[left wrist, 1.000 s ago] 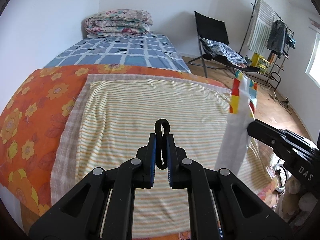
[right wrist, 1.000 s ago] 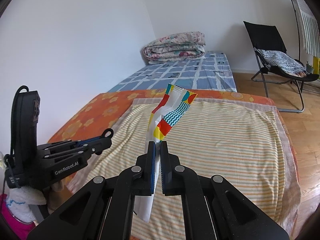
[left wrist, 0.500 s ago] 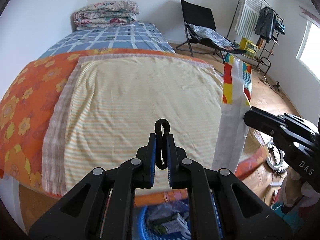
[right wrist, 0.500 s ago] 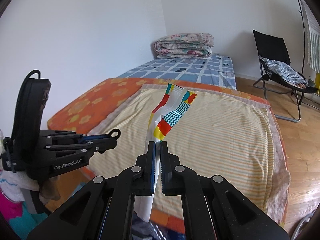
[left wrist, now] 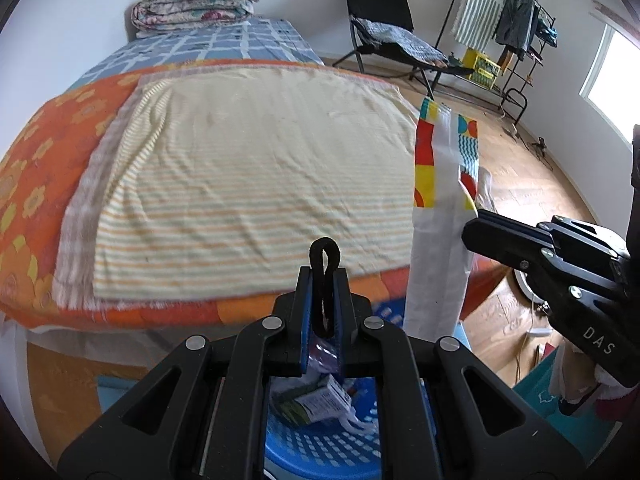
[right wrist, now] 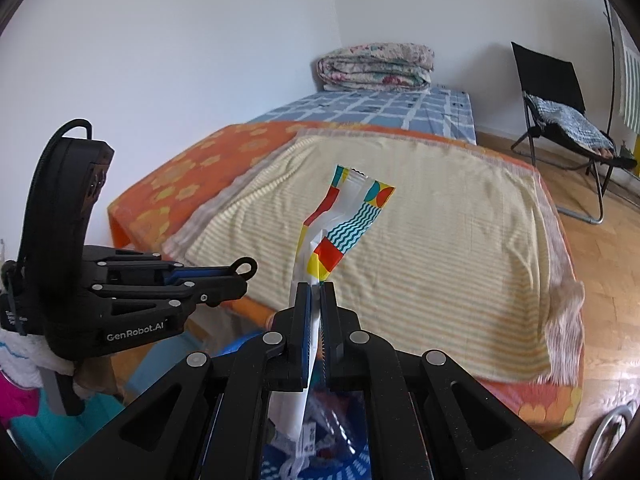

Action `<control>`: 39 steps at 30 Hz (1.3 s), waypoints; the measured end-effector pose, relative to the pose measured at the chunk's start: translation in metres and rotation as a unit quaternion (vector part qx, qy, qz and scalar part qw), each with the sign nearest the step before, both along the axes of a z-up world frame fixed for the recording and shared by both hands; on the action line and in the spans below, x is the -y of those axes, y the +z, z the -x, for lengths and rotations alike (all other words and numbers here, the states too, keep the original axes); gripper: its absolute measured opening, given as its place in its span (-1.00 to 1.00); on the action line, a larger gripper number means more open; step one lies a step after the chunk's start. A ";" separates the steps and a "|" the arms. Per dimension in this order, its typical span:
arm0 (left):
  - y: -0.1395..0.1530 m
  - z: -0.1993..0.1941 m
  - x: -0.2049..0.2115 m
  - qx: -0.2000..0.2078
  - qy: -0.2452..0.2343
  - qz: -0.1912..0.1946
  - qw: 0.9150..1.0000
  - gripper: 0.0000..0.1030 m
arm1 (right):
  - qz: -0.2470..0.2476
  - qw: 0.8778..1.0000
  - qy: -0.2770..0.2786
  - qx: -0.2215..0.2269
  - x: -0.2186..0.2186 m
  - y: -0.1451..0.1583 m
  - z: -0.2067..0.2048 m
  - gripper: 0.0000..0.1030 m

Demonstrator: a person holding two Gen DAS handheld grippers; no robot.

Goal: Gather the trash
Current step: 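Lift and carry the hair tie and white tube over the blue basket, then open both tools to drop the hair tie and tube into the basket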

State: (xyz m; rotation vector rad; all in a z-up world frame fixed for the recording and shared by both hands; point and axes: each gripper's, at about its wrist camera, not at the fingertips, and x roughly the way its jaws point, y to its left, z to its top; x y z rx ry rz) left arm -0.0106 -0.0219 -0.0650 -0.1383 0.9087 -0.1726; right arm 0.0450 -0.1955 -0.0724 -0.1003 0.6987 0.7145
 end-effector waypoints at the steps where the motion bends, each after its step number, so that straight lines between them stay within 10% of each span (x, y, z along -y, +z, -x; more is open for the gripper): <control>1: -0.003 0.004 0.002 -0.003 0.000 0.000 1.000 -0.85 | 0.001 1.000 -0.001 -0.001 0.001 -0.001 0.001 -0.94; 25: -0.040 0.030 0.013 -0.056 -0.004 0.013 0.998 -0.84 | 0.031 0.997 -0.003 -0.069 0.014 -0.046 0.028 -0.94; 31: -0.043 0.029 0.012 -0.060 0.001 0.010 0.998 -0.34 | 0.036 0.995 -0.004 -0.090 0.014 -0.053 0.026 -0.92; 39: -0.046 0.029 0.009 -0.067 0.010 0.009 0.998 -0.14 | 0.043 0.993 -0.010 -0.111 0.012 -0.059 0.023 -0.62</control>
